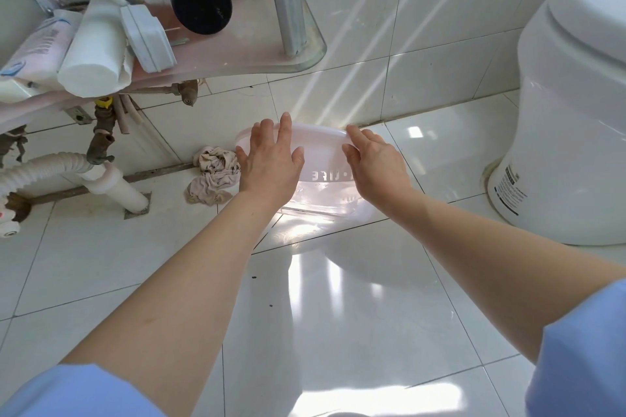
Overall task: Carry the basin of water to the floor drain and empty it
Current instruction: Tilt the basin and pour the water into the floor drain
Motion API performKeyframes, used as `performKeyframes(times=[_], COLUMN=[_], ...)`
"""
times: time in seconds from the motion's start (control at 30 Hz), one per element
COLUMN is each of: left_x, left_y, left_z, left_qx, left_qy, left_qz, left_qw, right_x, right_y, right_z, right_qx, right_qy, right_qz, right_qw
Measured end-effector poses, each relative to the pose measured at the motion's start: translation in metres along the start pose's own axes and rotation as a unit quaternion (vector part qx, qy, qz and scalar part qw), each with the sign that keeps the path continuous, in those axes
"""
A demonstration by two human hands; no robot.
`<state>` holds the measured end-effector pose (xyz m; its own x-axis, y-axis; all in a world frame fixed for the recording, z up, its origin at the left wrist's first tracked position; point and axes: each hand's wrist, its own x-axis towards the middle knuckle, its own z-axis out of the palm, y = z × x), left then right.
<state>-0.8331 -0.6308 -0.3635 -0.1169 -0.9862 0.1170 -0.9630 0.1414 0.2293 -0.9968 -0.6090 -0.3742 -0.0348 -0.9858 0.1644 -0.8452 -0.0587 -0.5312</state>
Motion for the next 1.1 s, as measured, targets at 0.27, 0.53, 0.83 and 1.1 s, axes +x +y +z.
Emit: performKeyframes(times=[0.27,0.53,0.83,1.1], left_x=[-0.003,-0.0047,-0.0023,0.0011], left_y=[-0.003,-0.0013,0.0013,0.0059], left_z=[0.0007,-0.001,-0.0006,-0.0017], left_qx=[0.001,0.017,0.003,0.012], left_qy=[-0.003,0.001,-0.006,-0.013], left_qz=[-0.005,-0.004,-0.011,-0.006], left_qw=[1.0,1.0,1.0,1.0], right_x=[-0.0011,-0.0016,0.0007,0.0044], right_y=[-0.0016,-0.0014,0.0006,-0.0007], right_z=[0.001,0.0009,0.0024,-0.0015], right_qx=[-0.002,-0.001,-0.006,-0.041], right_qy=[0.002,0.008,0.006,0.01], right_qz=[-0.002,0.002,0.008,0.032], right_qw=[1.0,1.0,1.0,0.999])
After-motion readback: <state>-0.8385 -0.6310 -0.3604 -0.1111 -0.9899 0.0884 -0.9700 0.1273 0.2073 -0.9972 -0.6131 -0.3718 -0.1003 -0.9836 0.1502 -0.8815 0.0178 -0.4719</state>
